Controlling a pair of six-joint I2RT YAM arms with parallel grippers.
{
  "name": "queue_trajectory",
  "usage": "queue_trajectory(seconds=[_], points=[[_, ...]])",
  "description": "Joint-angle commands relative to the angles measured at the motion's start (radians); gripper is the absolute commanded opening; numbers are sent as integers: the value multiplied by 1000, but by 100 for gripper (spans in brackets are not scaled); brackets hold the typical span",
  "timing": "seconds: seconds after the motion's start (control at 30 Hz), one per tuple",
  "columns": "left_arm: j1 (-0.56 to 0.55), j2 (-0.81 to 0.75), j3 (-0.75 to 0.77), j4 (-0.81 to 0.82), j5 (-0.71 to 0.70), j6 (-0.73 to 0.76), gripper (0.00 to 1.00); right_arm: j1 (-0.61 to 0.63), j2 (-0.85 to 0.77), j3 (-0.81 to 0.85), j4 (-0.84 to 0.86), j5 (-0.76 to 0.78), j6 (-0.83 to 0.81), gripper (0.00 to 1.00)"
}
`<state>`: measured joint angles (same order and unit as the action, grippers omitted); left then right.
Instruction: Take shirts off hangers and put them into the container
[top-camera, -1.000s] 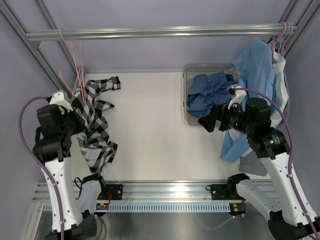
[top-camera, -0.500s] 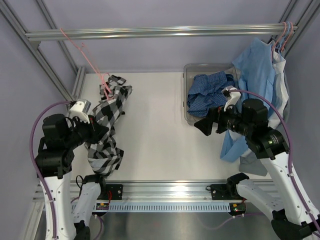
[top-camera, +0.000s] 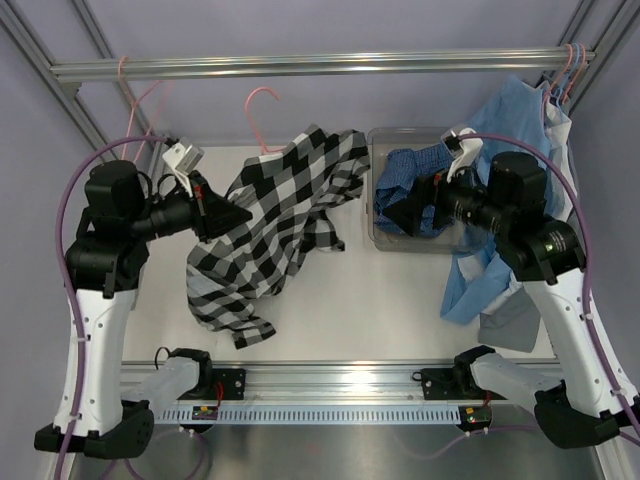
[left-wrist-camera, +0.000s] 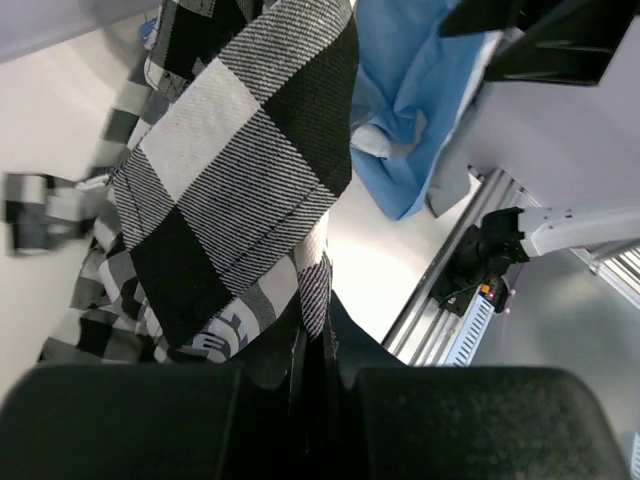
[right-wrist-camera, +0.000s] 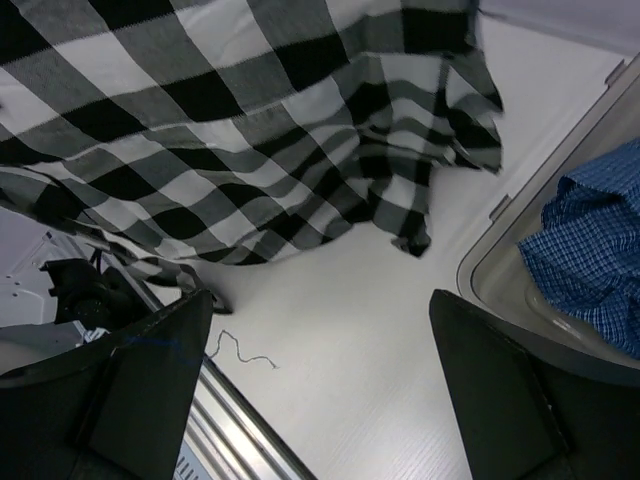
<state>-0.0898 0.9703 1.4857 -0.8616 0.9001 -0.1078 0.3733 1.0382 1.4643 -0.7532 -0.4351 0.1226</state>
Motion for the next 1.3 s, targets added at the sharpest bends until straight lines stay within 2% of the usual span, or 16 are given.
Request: queue_trajectory(seconds=[0.0,0.1,0.17,0.27,0.4,0.63,0.97,1.2,1.27], points=[[-94,47,35,120,-94,-21,0,13,42,102,15,-43,-26,99],[-221,54,-31,224,-243,-42,0,32,100,149,51,-31,-14,99],[-286,42,-140,295,-286,-81,0,76,141,180,70,8,-14,98],[-341,13,-277,442,-372,-136,0,162,180,174,135,80,-14,97],[-416,-7,-344,457,-464,-107,0,268,233,172,215,186,-12,96],[-436,-34,-400,458,-466,-67,0,378,347,203,339,312,6,90],[-439,-61,-441,417,-455,-20,0,420,462,274,410,322,31,75],[-439,-73,-449,412,-469,-13,0,426,505,284,416,303,45,55],[-439,-74,-447,414,-472,-10,0,429,516,275,413,295,45,46]])
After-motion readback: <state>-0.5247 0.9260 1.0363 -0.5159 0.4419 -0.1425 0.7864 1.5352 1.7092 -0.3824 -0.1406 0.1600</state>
